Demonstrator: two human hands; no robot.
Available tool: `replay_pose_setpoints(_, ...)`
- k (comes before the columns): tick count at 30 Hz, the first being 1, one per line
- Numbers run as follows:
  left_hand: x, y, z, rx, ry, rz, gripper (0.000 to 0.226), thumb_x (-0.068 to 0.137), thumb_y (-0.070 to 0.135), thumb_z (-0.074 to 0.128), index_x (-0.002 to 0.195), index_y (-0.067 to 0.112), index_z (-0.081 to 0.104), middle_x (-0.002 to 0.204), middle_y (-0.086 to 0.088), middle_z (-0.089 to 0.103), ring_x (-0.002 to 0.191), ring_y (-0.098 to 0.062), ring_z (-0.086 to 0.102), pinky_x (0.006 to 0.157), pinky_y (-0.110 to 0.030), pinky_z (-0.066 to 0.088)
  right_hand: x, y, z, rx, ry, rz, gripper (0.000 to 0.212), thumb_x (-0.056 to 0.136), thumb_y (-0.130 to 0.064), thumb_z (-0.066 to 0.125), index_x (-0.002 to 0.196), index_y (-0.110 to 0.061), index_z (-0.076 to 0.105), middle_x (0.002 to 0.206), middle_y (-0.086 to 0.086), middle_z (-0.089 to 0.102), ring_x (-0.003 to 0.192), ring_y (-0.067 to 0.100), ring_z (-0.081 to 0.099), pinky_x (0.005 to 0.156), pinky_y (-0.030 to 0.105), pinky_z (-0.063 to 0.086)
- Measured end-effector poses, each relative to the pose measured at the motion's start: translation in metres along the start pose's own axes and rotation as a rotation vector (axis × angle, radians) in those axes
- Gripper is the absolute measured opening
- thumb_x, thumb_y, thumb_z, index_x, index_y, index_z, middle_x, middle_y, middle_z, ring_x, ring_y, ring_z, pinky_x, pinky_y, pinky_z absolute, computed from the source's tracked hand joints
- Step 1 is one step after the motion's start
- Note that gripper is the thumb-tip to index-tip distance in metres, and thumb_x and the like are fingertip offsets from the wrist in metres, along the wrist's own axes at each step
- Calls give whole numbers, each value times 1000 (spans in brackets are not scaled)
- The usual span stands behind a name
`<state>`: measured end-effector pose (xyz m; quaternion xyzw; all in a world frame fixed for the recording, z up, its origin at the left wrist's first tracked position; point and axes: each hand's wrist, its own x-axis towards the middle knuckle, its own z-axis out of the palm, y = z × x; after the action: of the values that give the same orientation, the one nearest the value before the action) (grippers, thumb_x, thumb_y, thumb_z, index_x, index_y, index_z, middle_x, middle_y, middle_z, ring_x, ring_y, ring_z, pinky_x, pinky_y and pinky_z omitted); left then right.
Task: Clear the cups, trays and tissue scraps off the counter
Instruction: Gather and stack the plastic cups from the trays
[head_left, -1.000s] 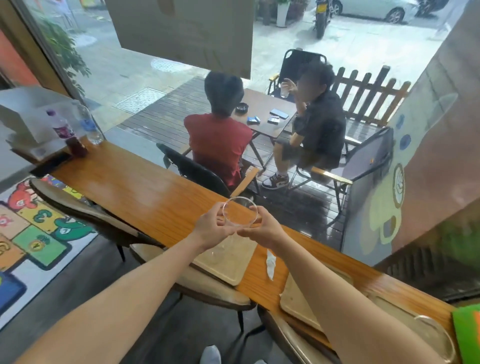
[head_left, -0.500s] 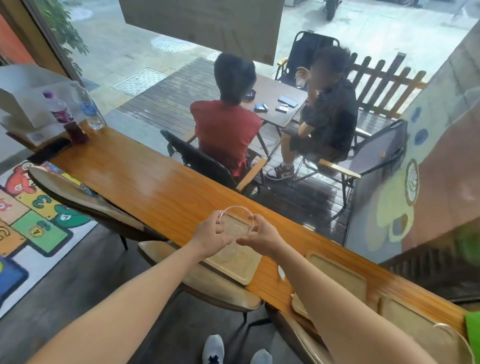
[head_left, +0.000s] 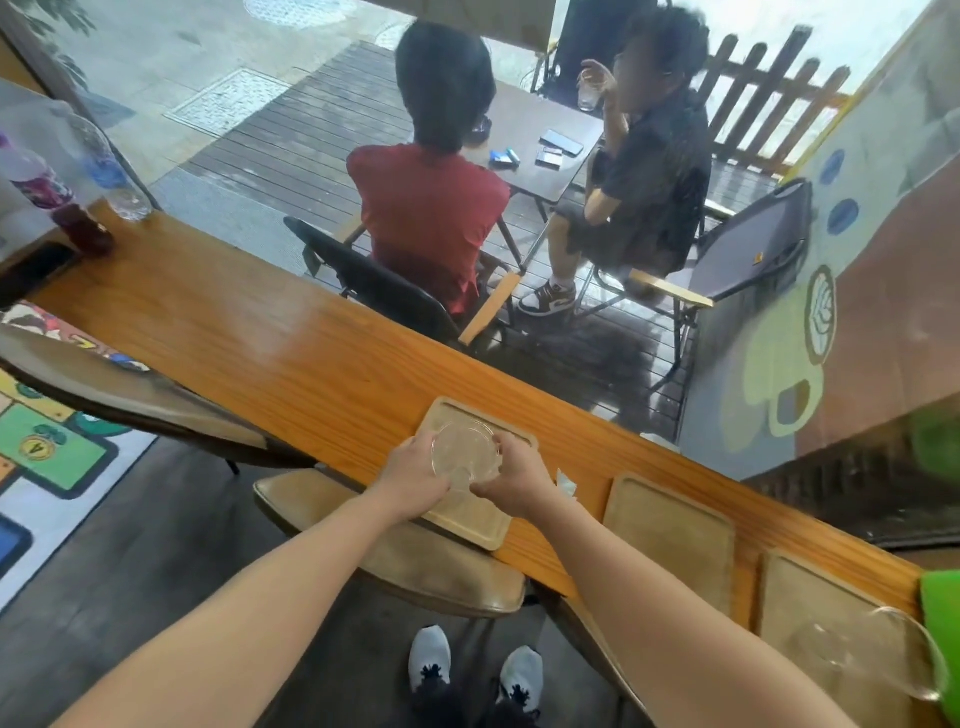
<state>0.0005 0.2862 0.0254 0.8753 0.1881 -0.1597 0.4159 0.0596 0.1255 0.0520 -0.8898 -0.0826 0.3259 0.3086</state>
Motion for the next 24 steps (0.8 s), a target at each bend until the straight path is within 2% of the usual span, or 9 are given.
replay_pose_setpoints(3,3,-6,4,19,-21,13,40,77,27,65,114,30,53,104,9,58,100,-17,57,71,-25,44,1,5,7,39,-11,7,72,75,-14,81,139,-18,47,128,3,59,112,20,58,93,35,54)
replay_pose_setpoints(7,3,-9,7,-6,-28,7,48,79,32,68,123,28,51,107,10,59,97,-13,57,75,-27,46,3,9,13,92,-2,17,69,78,-14,80,138,-20,46,124,0,59,109,20,60,90,37,56)
replay_pose_setpoints(10,4,-10,8,10,-25,6,47,81,27,67,126,27,52,109,9,60,97,-12,56,77,-29,48,4,11,15,104,2,21,67,79,-13,79,136,-20,46,120,0,58,107,20,61,89,39,57)
replay_pose_setpoints(13,4,-10,6,20,-21,-4,51,81,22,67,130,22,50,109,10,53,94,-10,53,73,-26,44,5,13,13,97,-16,34,72,78,-9,78,140,-18,43,124,4,59,104,21,63,86,38,58)
replay_pose_setpoints(17,4,-5,-2,96,-25,-26,55,83,18,64,135,17,45,121,-2,49,101,-17,49,85,-32,44,3,12,4,57,-50,61,84,80,-6,79,151,-16,35,140,8,51,119,24,58,93,37,55)
replay_pose_setpoints(18,3,-2,-6,119,-17,-31,50,84,18,61,132,16,46,121,-3,49,102,-19,49,87,-34,46,2,12,0,47,-50,59,86,81,-8,78,153,-16,32,144,8,49,124,25,56,95,35,54)
replay_pose_setpoints(20,1,5,-14,181,12,-31,36,87,16,55,122,16,48,114,-3,50,96,-20,52,86,-40,50,-1,13,-9,21,-29,42,83,83,-14,78,153,-16,33,145,8,49,127,25,53,88,28,50)
replay_pose_setpoints(22,-2,15,-23,294,60,2,22,88,16,53,110,19,49,105,-1,51,87,-18,52,78,-39,52,-6,13,-20,-7,18,20,74,85,-22,76,149,-16,39,142,7,51,125,24,53,86,27,47)
replay_pose_setpoints(24,-5,29,-30,443,106,91,13,89,23,54,101,23,49,97,3,53,80,-15,53,67,-34,50,-13,14,-33,-28,70,12,62,88,-27,72,144,-16,46,137,7,55,121,24,55,90,30,50)
